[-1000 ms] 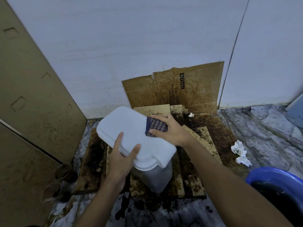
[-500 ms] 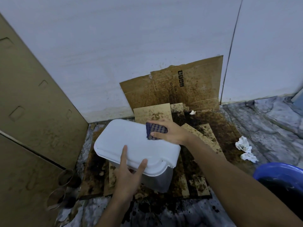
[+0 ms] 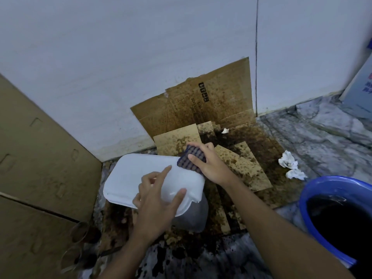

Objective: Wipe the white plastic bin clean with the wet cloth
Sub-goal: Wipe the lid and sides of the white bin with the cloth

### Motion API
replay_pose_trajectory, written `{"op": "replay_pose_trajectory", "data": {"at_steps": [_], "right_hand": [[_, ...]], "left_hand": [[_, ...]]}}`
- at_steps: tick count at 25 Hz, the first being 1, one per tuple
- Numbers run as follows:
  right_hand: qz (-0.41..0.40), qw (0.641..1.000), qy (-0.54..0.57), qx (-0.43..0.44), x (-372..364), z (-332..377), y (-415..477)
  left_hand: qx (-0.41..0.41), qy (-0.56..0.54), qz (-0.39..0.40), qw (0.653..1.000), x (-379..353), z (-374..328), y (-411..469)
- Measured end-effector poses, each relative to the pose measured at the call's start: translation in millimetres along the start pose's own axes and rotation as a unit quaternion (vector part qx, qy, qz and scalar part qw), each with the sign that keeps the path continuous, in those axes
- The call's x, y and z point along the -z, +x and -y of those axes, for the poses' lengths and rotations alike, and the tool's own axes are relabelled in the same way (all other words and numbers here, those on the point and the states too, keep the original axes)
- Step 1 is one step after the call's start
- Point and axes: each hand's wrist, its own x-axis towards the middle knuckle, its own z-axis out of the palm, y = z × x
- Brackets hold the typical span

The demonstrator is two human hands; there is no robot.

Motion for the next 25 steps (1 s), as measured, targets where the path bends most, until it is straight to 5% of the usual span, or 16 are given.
{"op": "replay_pose_trajectory", "data": {"at_steps": [18,25], "right_hand": [[-0.074,0.995,0.065,-0.005,18,-3,-70],[-0.046,0.992,0.121,0.004,-4,14,-59]], "left_hand": [[-0.114,0.180,0.019,0.977,-39,-1,32],[-0.100,0.133,0.040,0.985,-4,21,62]]}}
